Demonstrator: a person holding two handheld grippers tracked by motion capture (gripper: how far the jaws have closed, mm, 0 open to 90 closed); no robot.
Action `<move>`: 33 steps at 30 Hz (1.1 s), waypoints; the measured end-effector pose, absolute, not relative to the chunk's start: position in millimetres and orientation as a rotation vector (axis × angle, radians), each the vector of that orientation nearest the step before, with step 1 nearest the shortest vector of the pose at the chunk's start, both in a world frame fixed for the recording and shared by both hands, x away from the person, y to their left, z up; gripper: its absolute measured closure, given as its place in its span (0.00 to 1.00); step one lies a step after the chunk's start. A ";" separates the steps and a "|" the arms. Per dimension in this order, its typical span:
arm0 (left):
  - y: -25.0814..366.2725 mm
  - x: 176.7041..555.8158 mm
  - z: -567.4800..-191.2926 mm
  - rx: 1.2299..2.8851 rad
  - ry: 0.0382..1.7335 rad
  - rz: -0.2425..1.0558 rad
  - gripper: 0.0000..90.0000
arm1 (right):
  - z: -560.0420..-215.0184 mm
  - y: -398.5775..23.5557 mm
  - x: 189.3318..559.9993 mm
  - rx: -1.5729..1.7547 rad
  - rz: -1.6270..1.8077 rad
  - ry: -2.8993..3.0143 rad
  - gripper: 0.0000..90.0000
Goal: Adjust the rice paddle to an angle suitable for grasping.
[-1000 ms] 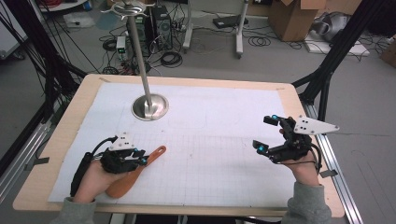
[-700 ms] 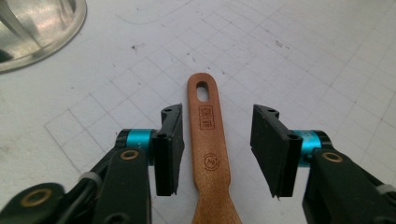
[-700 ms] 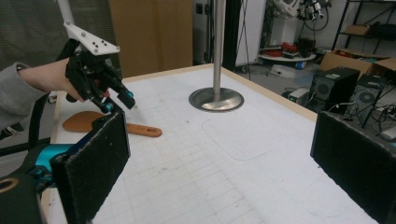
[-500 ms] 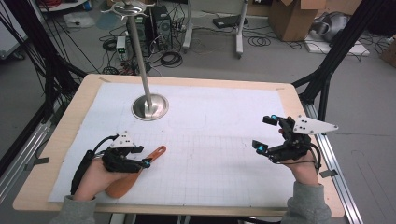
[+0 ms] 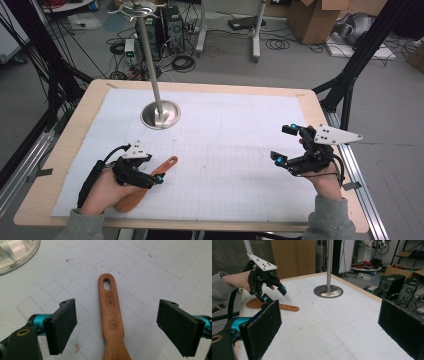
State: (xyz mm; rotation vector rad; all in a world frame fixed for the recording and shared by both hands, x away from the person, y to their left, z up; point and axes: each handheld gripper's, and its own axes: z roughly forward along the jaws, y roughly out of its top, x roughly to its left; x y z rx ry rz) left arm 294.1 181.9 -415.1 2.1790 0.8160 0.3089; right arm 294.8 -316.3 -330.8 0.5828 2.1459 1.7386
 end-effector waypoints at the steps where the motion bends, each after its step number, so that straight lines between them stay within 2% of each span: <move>1: 182.1 294.6 -415.7 2.191 0.820 0.303 0.20 | -330.8 -315.9 294.7 0.584 1.736 2.149 0.04; 13: 181.1 296.3 -420.8 2.243 0.821 0.269 0.28 | -330.6 -317.7 293.6 0.586 1.737 2.142 0.04; 33: 177.6 302.8 -428.4 2.313 0.878 0.257 0.48 | -330.5 -322.9 289.7 0.590 1.731 2.136 0.04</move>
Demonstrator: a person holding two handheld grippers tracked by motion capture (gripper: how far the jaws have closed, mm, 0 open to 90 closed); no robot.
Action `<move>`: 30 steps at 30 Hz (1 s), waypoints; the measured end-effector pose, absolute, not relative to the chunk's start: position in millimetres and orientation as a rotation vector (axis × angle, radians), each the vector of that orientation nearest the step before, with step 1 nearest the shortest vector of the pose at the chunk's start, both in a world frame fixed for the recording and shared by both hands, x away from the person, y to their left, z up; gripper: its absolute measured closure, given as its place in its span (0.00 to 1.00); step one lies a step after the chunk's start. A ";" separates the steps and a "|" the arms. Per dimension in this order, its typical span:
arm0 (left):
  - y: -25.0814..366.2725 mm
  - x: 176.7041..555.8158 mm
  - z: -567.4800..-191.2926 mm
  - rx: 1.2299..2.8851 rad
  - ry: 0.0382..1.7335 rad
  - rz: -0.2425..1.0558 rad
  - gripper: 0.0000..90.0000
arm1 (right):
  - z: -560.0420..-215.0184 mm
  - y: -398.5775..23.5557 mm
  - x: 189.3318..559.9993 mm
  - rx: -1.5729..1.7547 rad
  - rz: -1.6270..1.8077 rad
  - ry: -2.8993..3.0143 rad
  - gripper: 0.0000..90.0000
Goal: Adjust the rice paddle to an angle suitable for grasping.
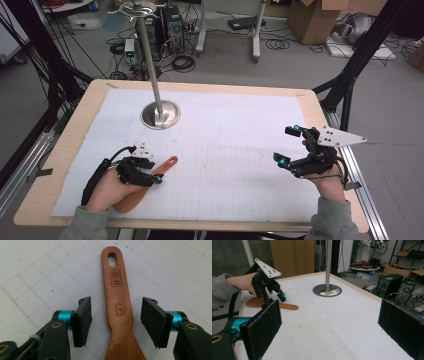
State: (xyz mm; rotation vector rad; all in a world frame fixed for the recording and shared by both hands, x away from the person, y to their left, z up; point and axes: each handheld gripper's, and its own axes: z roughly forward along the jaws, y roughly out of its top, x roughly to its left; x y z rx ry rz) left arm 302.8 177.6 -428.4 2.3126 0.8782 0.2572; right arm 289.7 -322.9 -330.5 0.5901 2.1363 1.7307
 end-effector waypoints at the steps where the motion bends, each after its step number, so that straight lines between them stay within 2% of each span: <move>1: 177.4 302.9 -428.2 2.311 0.883 0.261 0.49 | -330.6 -323.1 289.6 0.592 1.731 2.135 0.04; 24: 175.2 298.8 -427.2 2.336 0.864 0.287 0.71 | -331.0 -324.7 288.9 0.600 1.726 2.134 0.04; 30: 174.6 297.5 -427.8 2.324 0.879 0.297 0.71 | -331.0 -324.2 288.7 0.608 1.728 2.138 0.04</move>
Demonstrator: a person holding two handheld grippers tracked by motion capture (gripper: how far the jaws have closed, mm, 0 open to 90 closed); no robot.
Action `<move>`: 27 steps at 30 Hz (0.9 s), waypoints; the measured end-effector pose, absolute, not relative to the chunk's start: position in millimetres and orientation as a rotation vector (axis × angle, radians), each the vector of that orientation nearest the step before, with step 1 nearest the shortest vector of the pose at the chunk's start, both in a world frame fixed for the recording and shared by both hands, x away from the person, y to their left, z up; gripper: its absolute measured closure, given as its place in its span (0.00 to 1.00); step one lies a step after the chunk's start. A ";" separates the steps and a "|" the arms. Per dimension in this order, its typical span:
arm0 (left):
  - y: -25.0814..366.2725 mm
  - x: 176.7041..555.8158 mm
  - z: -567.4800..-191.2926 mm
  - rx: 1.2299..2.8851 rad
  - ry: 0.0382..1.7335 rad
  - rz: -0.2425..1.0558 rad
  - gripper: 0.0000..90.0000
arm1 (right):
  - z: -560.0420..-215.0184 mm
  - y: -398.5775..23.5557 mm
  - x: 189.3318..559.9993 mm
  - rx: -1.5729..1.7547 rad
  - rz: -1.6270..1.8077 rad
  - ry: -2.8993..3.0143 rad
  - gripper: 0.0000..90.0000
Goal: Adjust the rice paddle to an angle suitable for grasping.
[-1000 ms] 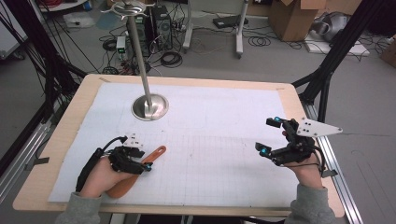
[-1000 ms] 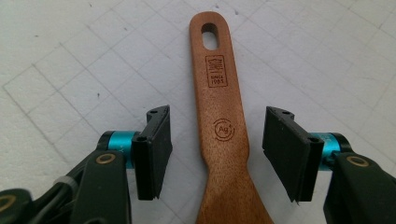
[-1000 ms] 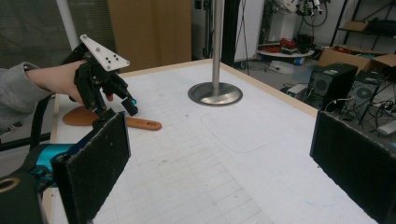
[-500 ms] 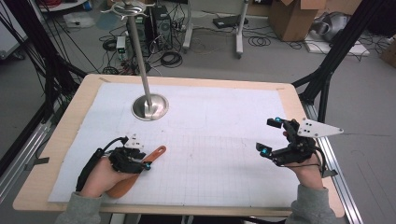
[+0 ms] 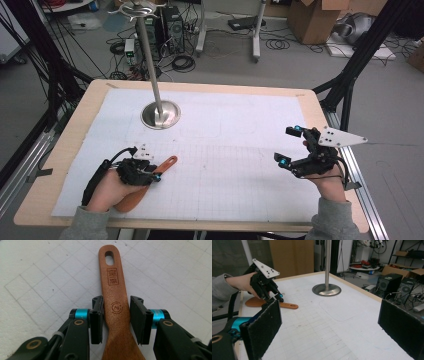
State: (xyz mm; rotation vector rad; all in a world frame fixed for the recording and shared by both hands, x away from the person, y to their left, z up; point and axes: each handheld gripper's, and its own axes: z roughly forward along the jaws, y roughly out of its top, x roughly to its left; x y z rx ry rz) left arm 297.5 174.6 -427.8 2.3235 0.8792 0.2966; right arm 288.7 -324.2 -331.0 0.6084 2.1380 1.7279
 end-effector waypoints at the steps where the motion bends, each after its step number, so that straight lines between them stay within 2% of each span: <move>1: 174.4 296.7 -427.9 2.323 0.880 0.304 0.71 | -331.1 -324.2 289.1 0.603 1.727 2.137 0.04; 17: 172.4 292.3 -423.8 2.295 0.883 0.354 0.72 | -330.5 -321.8 292.0 0.591 1.736 2.137 0.04; 27: 176.4 290.3 -416.0 2.258 0.876 0.332 0.72 | -330.7 -321.3 292.2 0.593 1.738 2.139 0.04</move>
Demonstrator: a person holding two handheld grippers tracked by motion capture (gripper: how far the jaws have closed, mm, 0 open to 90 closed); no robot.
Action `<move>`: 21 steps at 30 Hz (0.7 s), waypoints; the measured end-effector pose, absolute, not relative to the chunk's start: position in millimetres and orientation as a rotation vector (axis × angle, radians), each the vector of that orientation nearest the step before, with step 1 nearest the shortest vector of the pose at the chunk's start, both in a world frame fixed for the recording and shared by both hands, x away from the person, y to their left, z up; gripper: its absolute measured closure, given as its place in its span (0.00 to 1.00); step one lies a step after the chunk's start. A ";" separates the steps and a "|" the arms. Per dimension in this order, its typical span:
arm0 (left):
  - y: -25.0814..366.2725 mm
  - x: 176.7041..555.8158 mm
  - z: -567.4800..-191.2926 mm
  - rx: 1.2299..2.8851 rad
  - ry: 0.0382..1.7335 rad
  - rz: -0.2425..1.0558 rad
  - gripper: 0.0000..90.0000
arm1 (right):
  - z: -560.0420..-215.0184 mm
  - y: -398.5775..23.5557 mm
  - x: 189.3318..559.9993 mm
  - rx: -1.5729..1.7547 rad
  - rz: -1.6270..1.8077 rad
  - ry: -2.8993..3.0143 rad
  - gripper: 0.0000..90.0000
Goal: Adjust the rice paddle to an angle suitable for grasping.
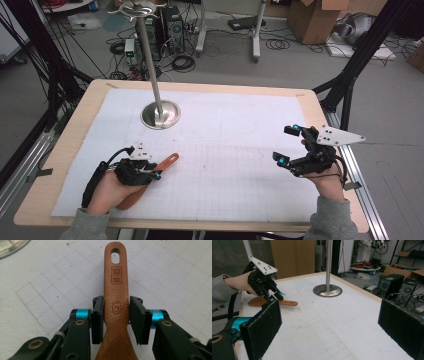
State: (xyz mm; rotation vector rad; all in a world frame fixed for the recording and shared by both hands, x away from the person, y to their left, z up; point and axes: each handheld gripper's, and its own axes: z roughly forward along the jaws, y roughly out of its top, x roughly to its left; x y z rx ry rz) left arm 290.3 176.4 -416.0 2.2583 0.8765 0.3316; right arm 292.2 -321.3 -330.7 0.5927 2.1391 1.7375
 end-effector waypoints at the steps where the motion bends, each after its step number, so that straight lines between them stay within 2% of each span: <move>1: 176.8 289.9 -415.4 2.250 0.880 0.334 0.72 | -330.6 -321.5 292.3 0.592 1.736 2.137 0.04; 21: 189.7 282.9 -397.3 2.198 0.877 0.406 0.72 | -330.4 -321.9 292.7 0.595 1.737 2.136 0.04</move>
